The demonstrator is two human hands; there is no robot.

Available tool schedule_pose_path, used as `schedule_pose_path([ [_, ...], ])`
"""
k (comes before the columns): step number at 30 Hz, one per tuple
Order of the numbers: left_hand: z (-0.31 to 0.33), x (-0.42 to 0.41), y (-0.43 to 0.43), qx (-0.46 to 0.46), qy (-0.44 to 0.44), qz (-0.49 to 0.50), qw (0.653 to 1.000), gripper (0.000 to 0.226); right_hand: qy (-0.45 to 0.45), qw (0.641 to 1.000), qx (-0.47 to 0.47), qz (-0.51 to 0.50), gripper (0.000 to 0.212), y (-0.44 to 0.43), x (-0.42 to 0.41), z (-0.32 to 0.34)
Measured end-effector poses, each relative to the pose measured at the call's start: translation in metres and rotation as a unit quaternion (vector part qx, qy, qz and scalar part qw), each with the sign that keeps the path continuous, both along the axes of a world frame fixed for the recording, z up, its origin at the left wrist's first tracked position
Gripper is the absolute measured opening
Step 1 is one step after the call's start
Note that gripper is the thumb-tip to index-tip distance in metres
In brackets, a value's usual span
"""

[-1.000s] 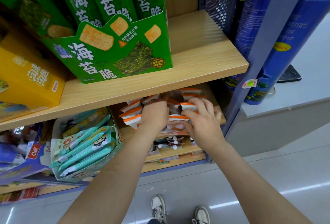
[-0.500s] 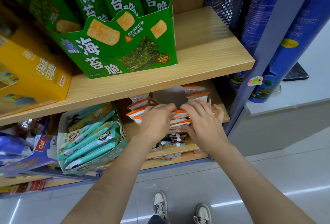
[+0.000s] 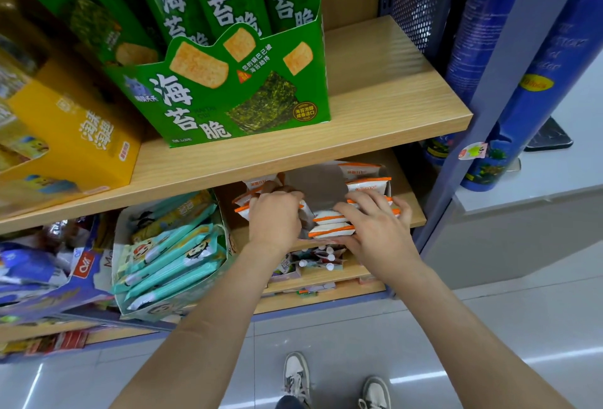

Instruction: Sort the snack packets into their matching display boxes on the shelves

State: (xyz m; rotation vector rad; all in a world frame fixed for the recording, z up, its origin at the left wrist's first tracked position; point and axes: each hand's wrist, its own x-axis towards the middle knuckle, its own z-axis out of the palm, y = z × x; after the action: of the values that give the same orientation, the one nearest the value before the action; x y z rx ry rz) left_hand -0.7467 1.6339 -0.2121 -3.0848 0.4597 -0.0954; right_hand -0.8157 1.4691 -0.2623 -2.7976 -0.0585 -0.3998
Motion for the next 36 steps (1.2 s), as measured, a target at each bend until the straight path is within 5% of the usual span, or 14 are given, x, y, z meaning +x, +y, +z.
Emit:
schedule_pose_path([
  [8,-0.004,-0.013,0.000,0.017,-0.122,-0.027,0.992,0.044,0.008,1.000,0.006,-0.002,0.056,0.000,0.000,0.000],
  [18,-0.004,-0.031,0.008,-0.103,-0.215,-0.088,0.967,0.041,0.044,0.998,-0.010,0.036,0.053,-0.005,0.006,0.006],
  [24,-0.012,-0.001,-0.014,-0.168,-0.001,-0.070,0.983,0.038,0.032,0.999,0.027,0.027,0.058,-0.005,0.006,0.003],
  [28,-0.011,0.016,-0.028,-0.273,0.162,-0.058,0.947,0.032,0.012,0.992,0.129,-0.004,0.078,-0.010,-0.001,0.001],
  [32,-0.004,0.007,-0.029,-0.180,0.193,-0.110,0.958,0.045,0.007,0.911,0.406,-0.065,0.092,-0.016,-0.015,-0.005],
  [36,0.008,-0.011,-0.012,-0.148,0.199,-0.134,0.959,0.079,0.123,0.677,0.708,-0.160,0.079,-0.014,-0.024,-0.013],
])
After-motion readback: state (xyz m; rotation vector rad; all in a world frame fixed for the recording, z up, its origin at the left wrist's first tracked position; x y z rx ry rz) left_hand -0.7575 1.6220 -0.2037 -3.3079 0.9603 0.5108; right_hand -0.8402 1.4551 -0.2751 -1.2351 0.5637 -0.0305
